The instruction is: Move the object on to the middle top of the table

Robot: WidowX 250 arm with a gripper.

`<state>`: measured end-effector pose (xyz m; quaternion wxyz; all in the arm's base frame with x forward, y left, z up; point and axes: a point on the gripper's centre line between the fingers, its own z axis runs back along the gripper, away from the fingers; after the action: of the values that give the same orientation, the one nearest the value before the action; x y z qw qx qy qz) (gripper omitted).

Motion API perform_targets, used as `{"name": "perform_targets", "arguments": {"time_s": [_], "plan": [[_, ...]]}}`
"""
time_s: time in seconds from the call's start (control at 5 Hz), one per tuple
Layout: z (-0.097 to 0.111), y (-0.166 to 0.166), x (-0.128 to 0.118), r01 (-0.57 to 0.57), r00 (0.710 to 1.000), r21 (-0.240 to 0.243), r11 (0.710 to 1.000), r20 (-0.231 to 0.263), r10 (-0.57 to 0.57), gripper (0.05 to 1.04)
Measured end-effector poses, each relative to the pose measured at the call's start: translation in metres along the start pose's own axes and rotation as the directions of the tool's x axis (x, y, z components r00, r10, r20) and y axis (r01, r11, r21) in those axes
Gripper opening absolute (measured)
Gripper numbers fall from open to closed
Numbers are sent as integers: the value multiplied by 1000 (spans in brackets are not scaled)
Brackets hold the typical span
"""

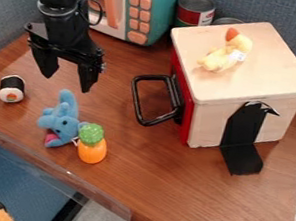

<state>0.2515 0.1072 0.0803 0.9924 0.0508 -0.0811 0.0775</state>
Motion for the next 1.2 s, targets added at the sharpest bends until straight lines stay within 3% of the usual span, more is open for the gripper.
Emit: {"name": "perform_targets", "arguments": {"time_s": [0.2, 0.4, 0.6, 0.8, 1.0, 1.2], "plan": [[-7, -1, -3, 0, 1000, -9, 1000, -28, 0, 1001], [-13, 43, -6, -141, 988, -9, 990, -58, 140, 1001], [-20, 87, -8, -265, 961, 31, 964, -68, 267, 1001], [-21, 123, -17, -367, 928, 70, 927, -41, 370, 1001], [-26, 139, -23, -400, 916, 87, 912, 4, 402, 1001], [-42, 136, -22, -428, 903, 117, 896, 1, 431, 1001]]}}
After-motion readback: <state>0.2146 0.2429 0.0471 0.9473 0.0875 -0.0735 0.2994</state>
